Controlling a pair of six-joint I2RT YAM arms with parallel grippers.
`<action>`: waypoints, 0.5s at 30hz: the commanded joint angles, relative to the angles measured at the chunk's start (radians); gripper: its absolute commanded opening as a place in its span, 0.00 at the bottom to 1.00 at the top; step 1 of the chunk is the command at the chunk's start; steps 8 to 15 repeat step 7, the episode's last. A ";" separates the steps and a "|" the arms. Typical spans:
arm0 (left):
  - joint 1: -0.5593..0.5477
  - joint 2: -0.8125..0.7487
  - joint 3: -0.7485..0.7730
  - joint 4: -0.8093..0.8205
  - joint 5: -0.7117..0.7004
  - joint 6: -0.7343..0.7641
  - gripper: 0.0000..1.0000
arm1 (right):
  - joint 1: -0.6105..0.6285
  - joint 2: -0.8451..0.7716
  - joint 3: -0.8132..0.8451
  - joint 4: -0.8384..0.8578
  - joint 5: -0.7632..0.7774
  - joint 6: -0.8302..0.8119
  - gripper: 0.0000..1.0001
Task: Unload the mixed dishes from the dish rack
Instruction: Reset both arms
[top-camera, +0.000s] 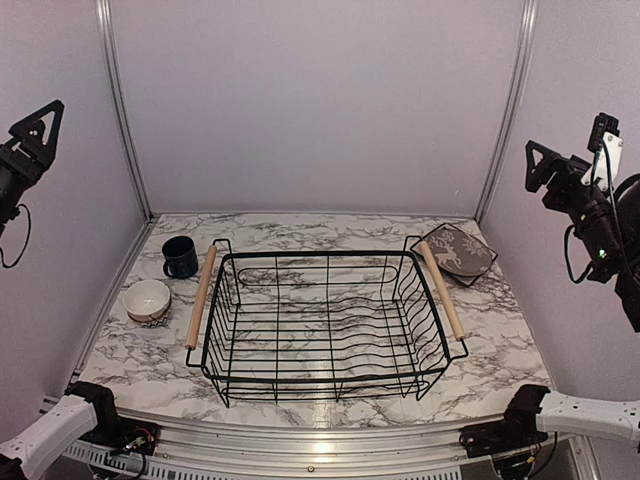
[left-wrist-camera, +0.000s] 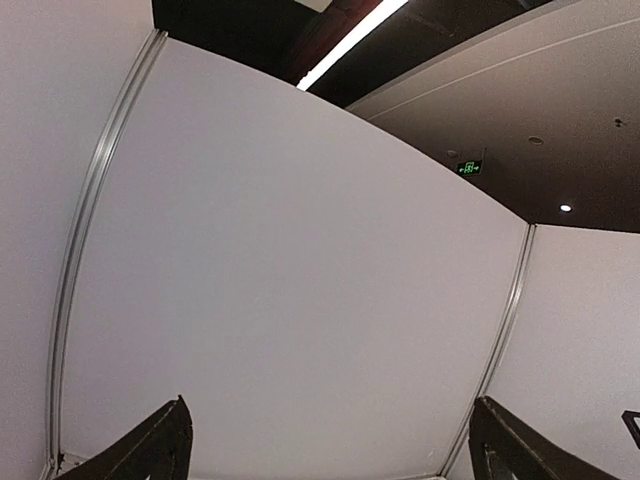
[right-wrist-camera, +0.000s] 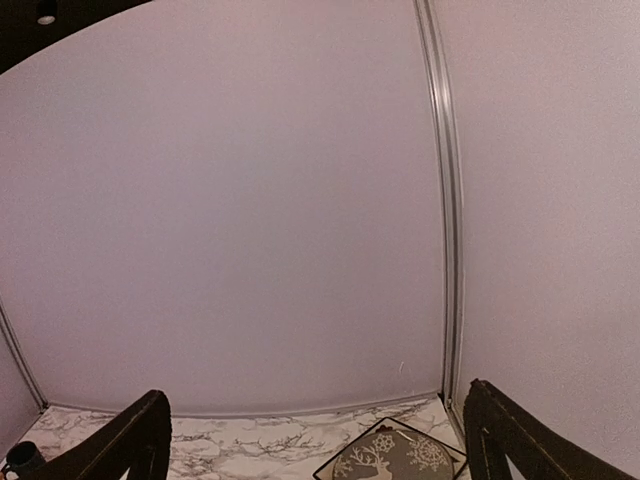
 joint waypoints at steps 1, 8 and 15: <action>0.000 0.010 -0.024 0.087 -0.035 0.029 0.99 | -0.003 -0.011 0.023 -0.008 0.014 -0.026 0.99; -0.001 0.022 -0.031 0.058 -0.028 0.023 0.99 | -0.003 -0.025 -0.005 0.025 0.016 -0.034 0.99; -0.001 0.022 -0.031 0.058 -0.028 0.023 0.99 | -0.003 -0.025 -0.005 0.025 0.016 -0.034 0.99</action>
